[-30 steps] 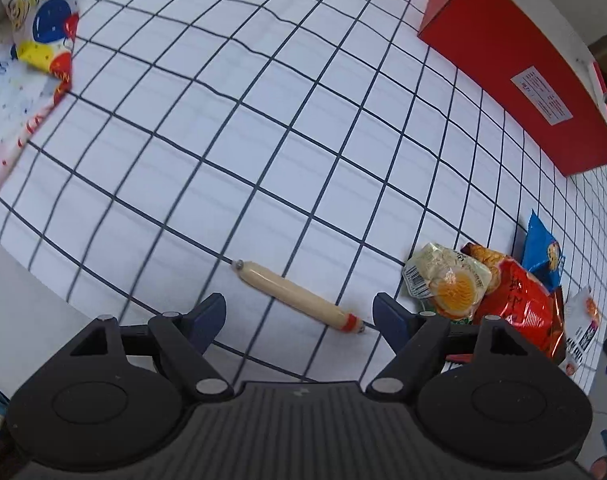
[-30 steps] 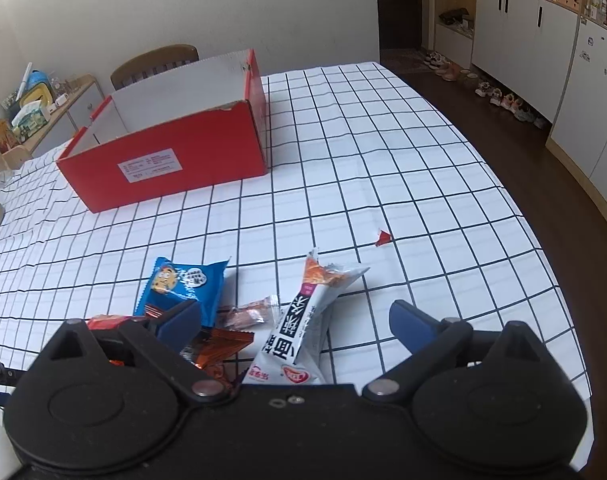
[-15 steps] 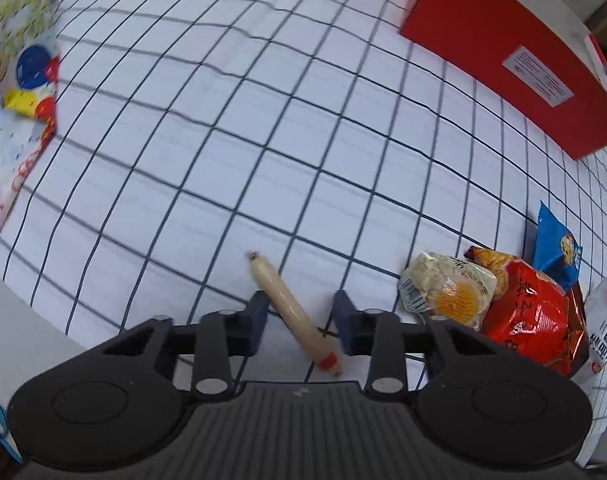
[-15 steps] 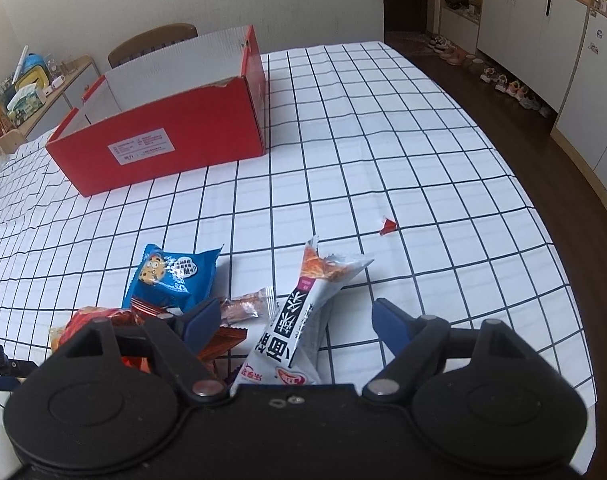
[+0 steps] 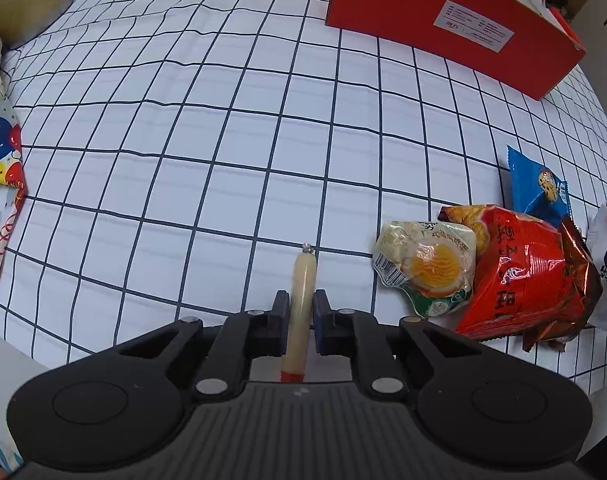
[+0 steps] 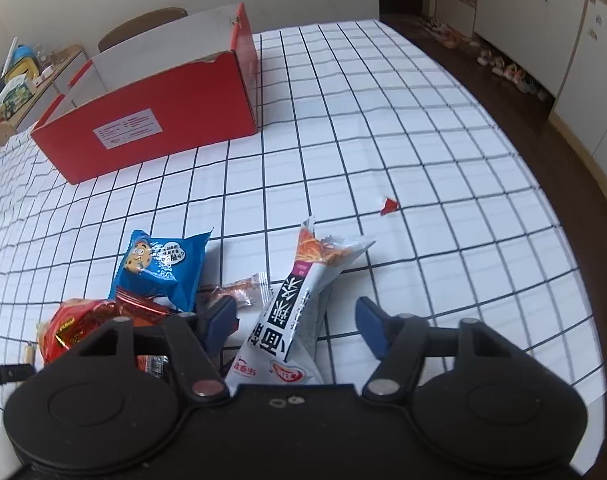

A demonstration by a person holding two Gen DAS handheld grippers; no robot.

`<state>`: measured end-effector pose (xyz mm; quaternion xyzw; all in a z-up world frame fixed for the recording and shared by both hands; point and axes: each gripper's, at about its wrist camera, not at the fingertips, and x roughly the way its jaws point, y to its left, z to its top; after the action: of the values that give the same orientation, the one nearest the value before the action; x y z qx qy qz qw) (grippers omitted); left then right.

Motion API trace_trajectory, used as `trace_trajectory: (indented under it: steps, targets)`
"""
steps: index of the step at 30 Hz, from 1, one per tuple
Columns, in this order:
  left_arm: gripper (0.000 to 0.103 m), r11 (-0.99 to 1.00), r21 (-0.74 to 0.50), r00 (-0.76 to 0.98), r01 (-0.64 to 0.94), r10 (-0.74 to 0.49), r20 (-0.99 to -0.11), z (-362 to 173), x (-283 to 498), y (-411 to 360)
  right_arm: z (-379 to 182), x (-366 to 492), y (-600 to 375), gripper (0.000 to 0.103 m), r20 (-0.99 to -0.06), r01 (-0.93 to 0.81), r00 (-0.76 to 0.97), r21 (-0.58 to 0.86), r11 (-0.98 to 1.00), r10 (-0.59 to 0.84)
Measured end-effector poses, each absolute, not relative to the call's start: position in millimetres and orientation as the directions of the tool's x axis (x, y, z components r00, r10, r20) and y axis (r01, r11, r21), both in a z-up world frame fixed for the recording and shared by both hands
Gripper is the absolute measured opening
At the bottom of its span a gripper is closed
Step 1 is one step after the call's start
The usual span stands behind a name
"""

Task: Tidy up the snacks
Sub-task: 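Grasp the wooden stick with the left gripper while the right gripper grasps the white snack bag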

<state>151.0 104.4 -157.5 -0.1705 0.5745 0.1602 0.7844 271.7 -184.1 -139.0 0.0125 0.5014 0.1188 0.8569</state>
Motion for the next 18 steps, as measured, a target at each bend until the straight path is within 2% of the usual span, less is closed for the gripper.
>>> trace_trajectory:
  steps: [3,5,8,14,18]
  targets:
    - [0.010,0.895,-0.096,0.297,-0.436,0.042,-0.954,-157,150,106,-144,274,-186,0.053,-0.861,-0.160,0.458,0.162,0.974,0.219]
    - [0.010,0.890,-0.115,0.302,-0.441,0.027,-0.953,-157,148,109,-146,273,-187,0.040,-0.862,-0.145,0.459,0.164,0.976,0.213]
    - [0.010,0.883,-0.136,0.307,-0.449,0.009,-0.952,-155,144,114,-147,270,-189,0.027,-0.855,-0.138,0.469,0.177,0.974,0.222]
    - [0.010,0.879,-0.155,0.329,-0.451,0.002,-0.944,-148,136,117,-138,259,-187,0.016,-0.838,-0.149,0.509,0.138,0.979,0.195]
    - [0.010,0.875,-0.177,0.347,-0.451,-0.011,-0.938,-141,130,120,-125,249,-187,0.014,-0.817,-0.160,0.544,0.124,0.979,0.192]
